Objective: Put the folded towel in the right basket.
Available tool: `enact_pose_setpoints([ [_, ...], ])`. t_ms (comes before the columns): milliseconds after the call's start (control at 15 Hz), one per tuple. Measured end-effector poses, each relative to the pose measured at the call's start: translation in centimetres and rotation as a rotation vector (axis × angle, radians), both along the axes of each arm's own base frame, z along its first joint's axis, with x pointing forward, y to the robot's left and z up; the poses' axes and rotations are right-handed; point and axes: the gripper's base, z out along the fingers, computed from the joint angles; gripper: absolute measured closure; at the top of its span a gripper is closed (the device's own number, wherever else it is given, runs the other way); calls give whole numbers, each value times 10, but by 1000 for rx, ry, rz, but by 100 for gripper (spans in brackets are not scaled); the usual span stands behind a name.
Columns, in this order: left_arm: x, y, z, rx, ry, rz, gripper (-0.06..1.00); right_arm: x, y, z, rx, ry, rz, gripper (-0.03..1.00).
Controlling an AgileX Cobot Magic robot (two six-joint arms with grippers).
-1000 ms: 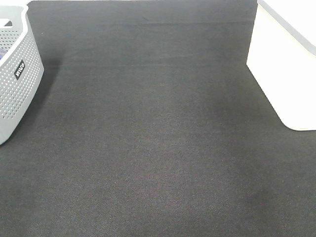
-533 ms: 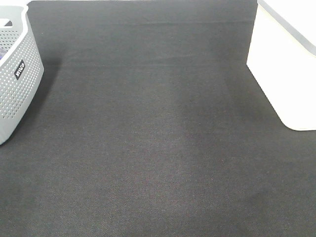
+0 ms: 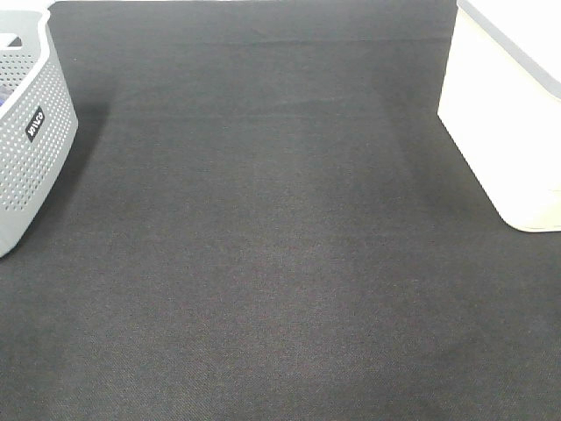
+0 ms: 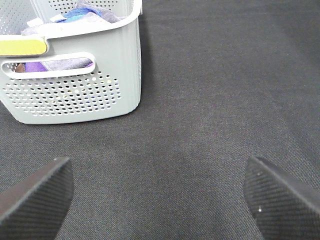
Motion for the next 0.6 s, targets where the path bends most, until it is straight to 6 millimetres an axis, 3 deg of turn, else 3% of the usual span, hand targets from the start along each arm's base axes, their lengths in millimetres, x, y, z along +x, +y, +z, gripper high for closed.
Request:
enact_pose_setpoints([
  [333, 0, 0, 0, 0, 0, 0, 7, -101, 0, -58, -17, -45, 13, 24],
  [400, 0, 0, 0, 0, 0, 0, 7, -117, -2, -64, -31, -92, 13, 24],
  [600, 0, 0, 0, 0, 0, 0, 7, -156, -3, -54, -67, -352, 28, 24],
])
